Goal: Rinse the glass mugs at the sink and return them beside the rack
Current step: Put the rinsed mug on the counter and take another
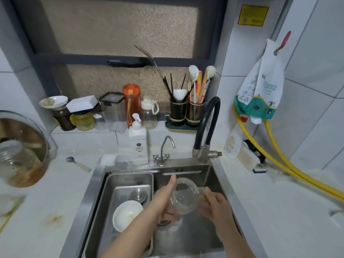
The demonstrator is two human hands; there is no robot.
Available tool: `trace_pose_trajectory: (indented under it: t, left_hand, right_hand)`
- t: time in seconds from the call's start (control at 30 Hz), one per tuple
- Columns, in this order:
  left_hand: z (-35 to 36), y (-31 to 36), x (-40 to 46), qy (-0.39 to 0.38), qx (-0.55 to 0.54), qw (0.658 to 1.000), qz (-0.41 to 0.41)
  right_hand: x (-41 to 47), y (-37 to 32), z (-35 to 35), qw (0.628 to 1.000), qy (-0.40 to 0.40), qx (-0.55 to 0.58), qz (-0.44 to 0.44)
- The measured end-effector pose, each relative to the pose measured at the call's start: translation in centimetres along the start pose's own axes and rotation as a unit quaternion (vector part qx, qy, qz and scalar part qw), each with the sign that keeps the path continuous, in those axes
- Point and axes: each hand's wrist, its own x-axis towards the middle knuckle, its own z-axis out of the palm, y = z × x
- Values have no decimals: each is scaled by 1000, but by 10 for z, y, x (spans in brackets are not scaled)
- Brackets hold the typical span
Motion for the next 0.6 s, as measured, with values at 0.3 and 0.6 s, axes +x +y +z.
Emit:
trace_pose_trajectory:
  t: [0.3, 0.6]
  left_hand:
    - [21, -9, -35, 161, -15, 972, 169]
    - [-10, -55, -86, 269, -2, 935, 233]
  right_hand:
    - [-27, -3, -2, 971, -154, -123, -138]
    - [-55, 10, 33, 939, -282, -123, -156]
